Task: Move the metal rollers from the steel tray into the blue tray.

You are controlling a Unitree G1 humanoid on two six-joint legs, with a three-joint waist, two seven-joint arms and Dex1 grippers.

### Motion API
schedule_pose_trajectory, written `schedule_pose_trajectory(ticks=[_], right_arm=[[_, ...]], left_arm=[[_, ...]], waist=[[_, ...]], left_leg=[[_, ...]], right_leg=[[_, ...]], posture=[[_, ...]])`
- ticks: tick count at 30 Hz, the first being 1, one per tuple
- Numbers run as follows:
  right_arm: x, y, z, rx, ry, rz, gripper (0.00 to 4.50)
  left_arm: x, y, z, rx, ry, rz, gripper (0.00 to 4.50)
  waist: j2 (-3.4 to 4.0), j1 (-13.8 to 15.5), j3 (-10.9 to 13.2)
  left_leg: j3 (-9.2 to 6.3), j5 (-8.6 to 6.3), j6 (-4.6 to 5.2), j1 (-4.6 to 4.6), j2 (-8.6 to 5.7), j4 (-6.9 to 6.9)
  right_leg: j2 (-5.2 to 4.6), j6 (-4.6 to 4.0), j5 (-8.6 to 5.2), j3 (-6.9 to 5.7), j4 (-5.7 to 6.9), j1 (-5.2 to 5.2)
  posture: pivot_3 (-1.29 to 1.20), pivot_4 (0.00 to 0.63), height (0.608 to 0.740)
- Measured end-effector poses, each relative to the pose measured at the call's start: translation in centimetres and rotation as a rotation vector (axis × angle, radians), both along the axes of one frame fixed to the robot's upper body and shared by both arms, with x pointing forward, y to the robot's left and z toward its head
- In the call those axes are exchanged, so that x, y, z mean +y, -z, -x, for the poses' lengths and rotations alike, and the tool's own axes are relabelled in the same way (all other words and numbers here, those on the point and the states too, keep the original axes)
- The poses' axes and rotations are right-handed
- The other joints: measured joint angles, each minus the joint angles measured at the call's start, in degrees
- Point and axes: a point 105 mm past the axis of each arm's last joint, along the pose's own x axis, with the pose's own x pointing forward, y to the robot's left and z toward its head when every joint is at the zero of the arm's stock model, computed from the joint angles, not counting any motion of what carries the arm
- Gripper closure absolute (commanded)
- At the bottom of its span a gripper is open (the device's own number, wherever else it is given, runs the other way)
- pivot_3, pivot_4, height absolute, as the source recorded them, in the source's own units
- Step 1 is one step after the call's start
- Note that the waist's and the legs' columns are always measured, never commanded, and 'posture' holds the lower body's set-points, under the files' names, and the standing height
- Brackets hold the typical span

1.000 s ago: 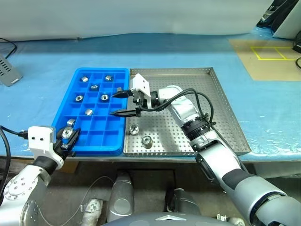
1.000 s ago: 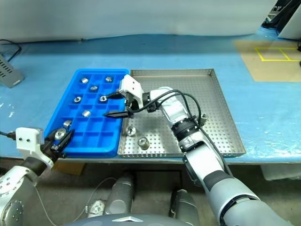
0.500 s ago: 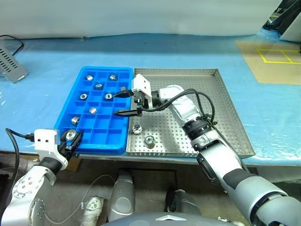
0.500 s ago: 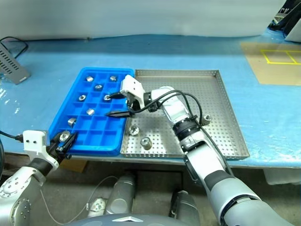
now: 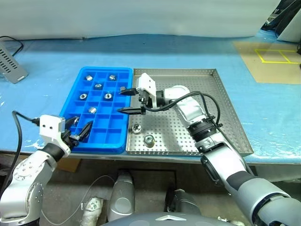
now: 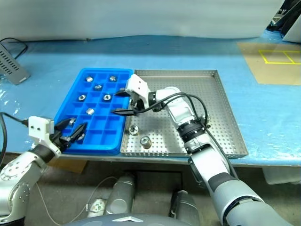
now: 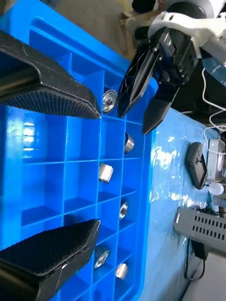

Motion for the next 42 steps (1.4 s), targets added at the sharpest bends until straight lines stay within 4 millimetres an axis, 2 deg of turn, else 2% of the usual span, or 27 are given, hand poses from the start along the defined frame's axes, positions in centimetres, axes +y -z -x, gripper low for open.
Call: schedule_pose_trajectory(ticks=[6,10,13,16,21,24,27,33,42], right_arm=[[-3.5,1.6,0.2,0.024,0.082,0.057,0.93],[-5.3,3.1,0.6,0.067,0.135,0.099,0.93],[-6.6,4.2,1.4,0.115,0.144,0.156,0.93],[-7.9,5.1,2.6,0.243,0.12,0.176,0.93],[-8.0,6.2,2.2,0.298,0.154,0.181,0.93],[-7.8,7.7,2.1,0.325,0.156,0.208,0.93],[-7.2,9.2,2.7,0.343,0.111,0.254,0.93],[-6.4,10.6,3.4,0.364,0.03,0.273,0.93],[-4.5,11.0,2.1,0.303,-0.061,0.271,0.93]], left_arm=[[-3.2,-2.1,-1.8,-0.039,0.241,-0.008,0.86],[-4.9,-1.4,-3.2,0.0,0.352,0.017,0.86],[-6.4,-0.9,-3.5,0.023,0.43,0.015,0.86],[-7.0,-0.5,-3.9,0.035,0.467,0.017,0.86],[-7.3,-0.1,-4.5,0.043,0.48,0.015,0.86],[-7.2,0.1,-4.5,0.047,0.478,0.013,0.86],[-6.9,0.9,-4.1,0.071,0.464,0.016,0.86],[-6.6,1.0,-3.3,0.06,0.423,0.004,0.86],[-5.5,1.4,-2.0,0.08,0.347,0.004,0.86]], waist=[[0.02,-2.54,-0.02],[-0.01,-5.4,-0.04],[-0.02,-6.87,-0.05],[-0.02,-8.1,-0.04],[-0.02,-9.59,-0.05],[-0.02,-9.93,-0.05],[-0.02,-9.97,-0.05],[-0.03,-9.87,-0.05],[-0.03,-9.63,-0.06]], left_leg=[[0.29,0.12,-0.19,0.15,-0.03,0.02],[0.28,0.29,-0.42,0.17,0.03,0.05],[0.27,0.34,-0.5,0.15,0.07,0.04],[0.28,0.34,-0.5,0.19,0.14,0.01],[0.29,0.3,-0.43,0.29,0.15,0.02],[0.29,0.29,-0.4,0.29,0.15,0.04],[0.28,0.27,-0.38,0.28,0.15,0.03],[0.28,0.26,-0.35,0.38,0.16,0.04],[0.27,0.27,-0.37,0.58,0.21,0.03]], right_leg=[[0.05,0.01,0.0,0.02,0.27,0.02],[0.22,-0.03,0.02,0.09,0.29,0.02],[0.32,-0.06,0.03,0.12,0.25,0.02],[0.41,-0.12,-0.01,0.12,0.25,0.01],[0.41,-0.21,-0.03,0.11,0.3,0.07],[0.39,-0.24,-0.01,0.1,0.29,0.1],[0.39,-0.25,-0.02,0.08,0.28,0.1],[0.36,-0.27,-0.03,0.05,0.29,0.19],[0.37,-0.43,0.07,-0.01,0.32,0.35]], posture=[[0.17,0.15,0.74],[0.1,0.15,0.74],[0.07,0.15,0.74],[0.05,0.15,0.74],[0.05,0.15,0.74],[0.08,0.15,0.74],[0.1,0.15,0.74],[0.17,0.15,0.74],[0.23,0.15,0.74]])
